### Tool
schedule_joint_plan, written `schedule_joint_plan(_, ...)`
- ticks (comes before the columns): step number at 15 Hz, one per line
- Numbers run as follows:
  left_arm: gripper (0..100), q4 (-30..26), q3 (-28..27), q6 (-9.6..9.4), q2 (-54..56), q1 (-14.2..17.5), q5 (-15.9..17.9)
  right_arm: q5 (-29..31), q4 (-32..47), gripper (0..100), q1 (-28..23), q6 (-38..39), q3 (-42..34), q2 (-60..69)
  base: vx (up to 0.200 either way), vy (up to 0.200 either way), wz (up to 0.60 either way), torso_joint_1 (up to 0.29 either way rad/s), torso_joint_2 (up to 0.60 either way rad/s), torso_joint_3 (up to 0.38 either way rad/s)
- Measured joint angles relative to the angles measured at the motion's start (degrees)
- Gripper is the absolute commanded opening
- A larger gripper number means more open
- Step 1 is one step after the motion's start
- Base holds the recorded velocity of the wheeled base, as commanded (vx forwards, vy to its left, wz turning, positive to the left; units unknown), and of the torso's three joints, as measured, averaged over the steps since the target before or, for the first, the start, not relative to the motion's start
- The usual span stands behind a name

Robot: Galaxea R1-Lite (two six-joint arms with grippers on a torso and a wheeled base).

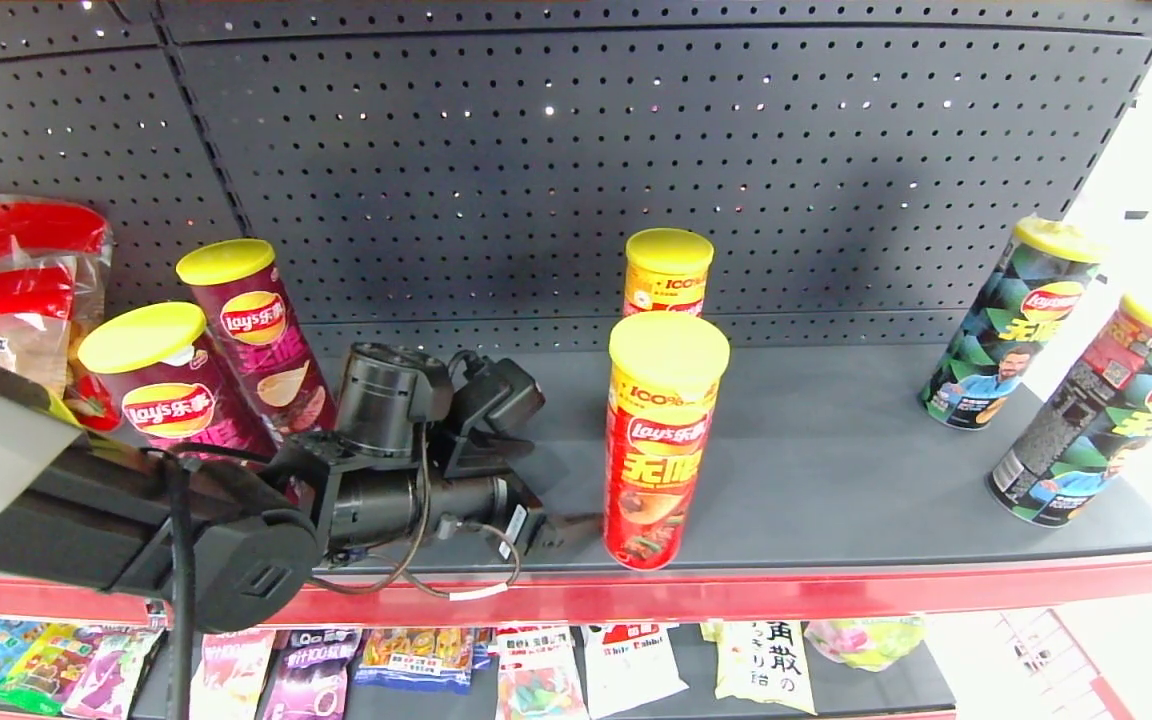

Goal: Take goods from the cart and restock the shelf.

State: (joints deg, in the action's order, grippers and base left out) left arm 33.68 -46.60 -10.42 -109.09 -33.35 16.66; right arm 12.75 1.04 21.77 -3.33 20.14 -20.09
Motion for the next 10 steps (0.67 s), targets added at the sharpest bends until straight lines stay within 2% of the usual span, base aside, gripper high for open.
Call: schedule_joint_plan(10, 100, 0.04, -1.21, 0.06, -1.11, -0.63, 0.02, 0.00, 0.02, 100, 0.00, 0.10, -0.05, -0.09, 0.000, 0.000, 0.00, 0.000, 0.00, 0.000)
